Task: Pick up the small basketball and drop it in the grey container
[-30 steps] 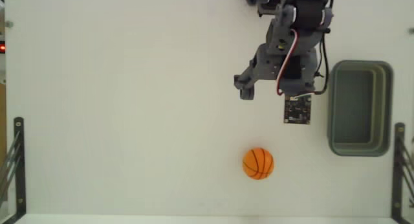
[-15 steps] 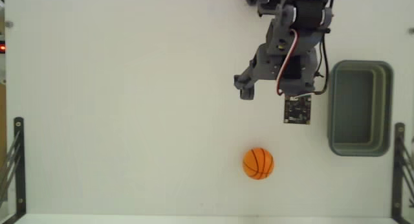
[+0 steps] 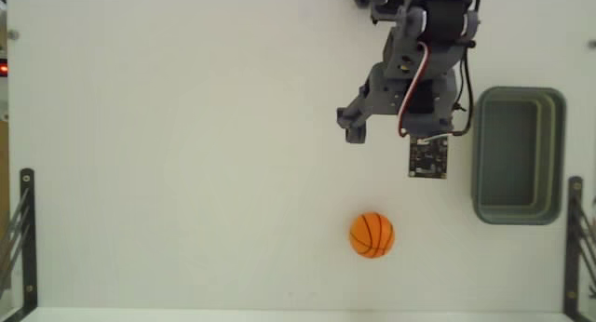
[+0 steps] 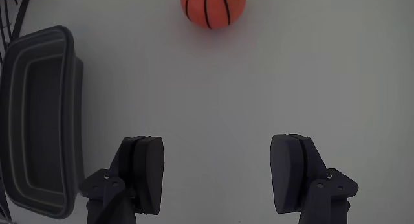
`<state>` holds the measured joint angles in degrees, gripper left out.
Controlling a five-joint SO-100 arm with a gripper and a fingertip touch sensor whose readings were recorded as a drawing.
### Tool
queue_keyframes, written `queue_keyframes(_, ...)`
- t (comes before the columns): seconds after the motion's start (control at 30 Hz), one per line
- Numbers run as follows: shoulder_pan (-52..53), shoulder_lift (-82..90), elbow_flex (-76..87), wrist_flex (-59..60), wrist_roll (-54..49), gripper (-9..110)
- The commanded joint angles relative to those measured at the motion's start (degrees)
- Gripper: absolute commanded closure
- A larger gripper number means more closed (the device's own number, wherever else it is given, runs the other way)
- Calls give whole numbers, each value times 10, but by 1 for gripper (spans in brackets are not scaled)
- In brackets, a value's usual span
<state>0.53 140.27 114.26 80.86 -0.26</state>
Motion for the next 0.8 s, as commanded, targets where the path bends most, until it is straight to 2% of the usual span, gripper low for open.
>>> queue_keyframes(0.0,-5,12,2,5,3,-9)
queue_keyframes(0.77,-5,-153,-39,-118,3,-9)
